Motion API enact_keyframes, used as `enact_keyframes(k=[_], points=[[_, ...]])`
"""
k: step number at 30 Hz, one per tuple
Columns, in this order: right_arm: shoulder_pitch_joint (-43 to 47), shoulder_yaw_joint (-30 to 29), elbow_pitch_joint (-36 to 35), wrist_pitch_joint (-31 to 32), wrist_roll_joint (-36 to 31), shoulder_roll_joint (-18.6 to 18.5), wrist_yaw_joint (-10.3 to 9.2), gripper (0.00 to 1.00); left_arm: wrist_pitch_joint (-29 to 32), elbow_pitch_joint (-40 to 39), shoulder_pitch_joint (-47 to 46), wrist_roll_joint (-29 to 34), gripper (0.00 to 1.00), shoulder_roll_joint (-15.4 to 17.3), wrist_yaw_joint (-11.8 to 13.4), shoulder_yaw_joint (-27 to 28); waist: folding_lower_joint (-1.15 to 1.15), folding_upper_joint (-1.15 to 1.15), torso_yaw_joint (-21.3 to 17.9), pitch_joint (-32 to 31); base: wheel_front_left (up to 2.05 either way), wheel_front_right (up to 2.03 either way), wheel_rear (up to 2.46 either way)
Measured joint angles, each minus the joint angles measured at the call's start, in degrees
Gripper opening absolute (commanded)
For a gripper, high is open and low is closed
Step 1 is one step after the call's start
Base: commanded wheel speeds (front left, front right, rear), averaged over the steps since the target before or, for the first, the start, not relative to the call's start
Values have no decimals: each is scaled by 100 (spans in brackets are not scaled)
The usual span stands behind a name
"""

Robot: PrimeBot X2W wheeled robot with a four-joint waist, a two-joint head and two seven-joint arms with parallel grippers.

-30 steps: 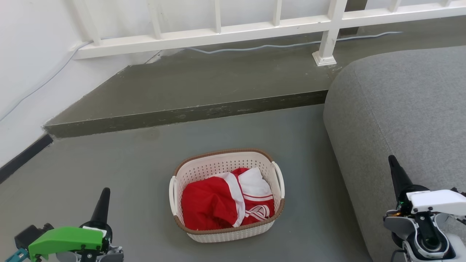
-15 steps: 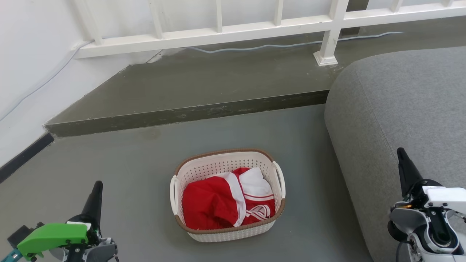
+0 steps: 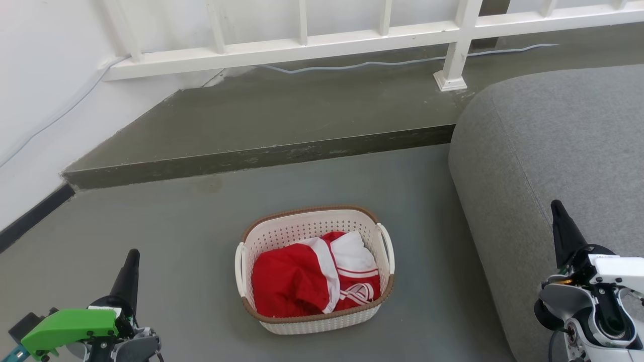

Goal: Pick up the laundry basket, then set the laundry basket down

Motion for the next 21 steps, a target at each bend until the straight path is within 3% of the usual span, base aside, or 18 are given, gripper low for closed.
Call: enact_keyframes(k=[21], points=[[-2,-10,30,7,0,2,1,0,1,49,-52,0,0,0,-19,20,0,0,0,-2,0,0,0]])
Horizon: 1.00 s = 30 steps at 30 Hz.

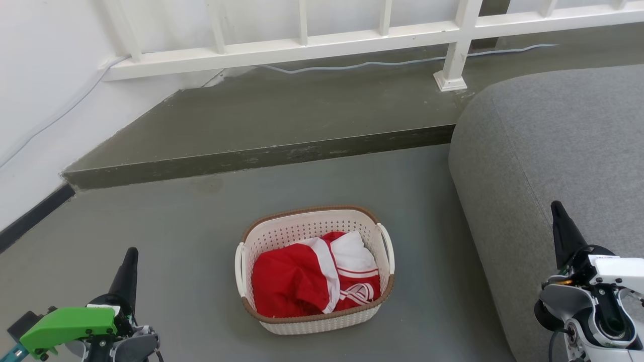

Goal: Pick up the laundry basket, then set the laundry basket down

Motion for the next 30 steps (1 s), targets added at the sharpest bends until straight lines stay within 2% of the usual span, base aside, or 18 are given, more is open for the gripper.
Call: enact_keyframes(k=[30], points=[[-3,-14,29,2,0,5,0,0,48,60,-7,0,0,-1,-5,20,0,0,0,-2,0,0,0]])
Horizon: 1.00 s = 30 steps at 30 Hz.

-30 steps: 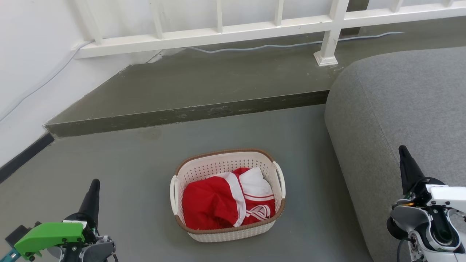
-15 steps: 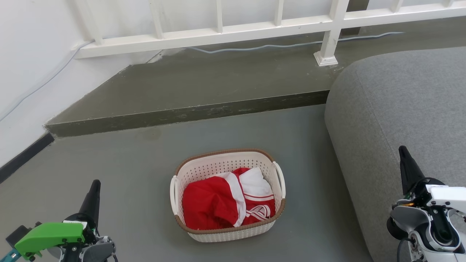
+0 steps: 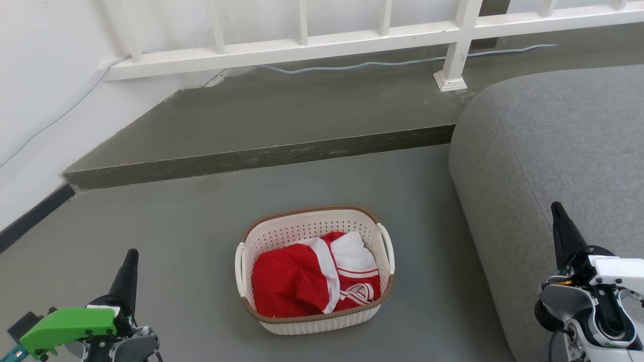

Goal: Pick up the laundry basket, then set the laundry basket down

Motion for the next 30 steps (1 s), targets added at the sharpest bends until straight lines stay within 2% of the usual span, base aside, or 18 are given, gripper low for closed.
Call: enact_keyframes(k=[30], points=[[-2,-14,13,31,-1,7,0,0,1,23,-10,0,0,-2,-1,19,0,0,0,-1,0,0,0]])
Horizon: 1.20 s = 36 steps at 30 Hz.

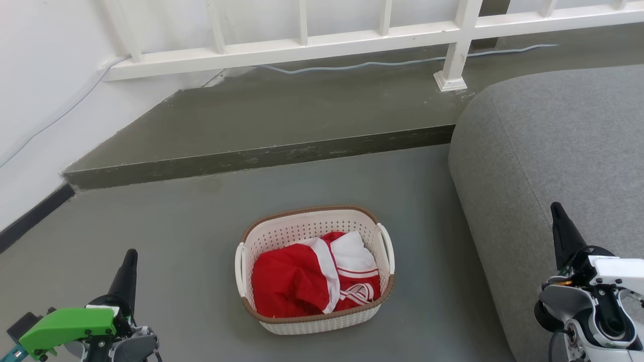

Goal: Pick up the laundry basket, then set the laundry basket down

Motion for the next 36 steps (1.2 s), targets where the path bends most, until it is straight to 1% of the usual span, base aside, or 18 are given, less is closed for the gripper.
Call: enact_keyframes(k=[36], points=[[-3,-14,0,1,0,12,0,0,25,4,-12,1,0,-4,0,22,0,0,0,0,0,0,0]])
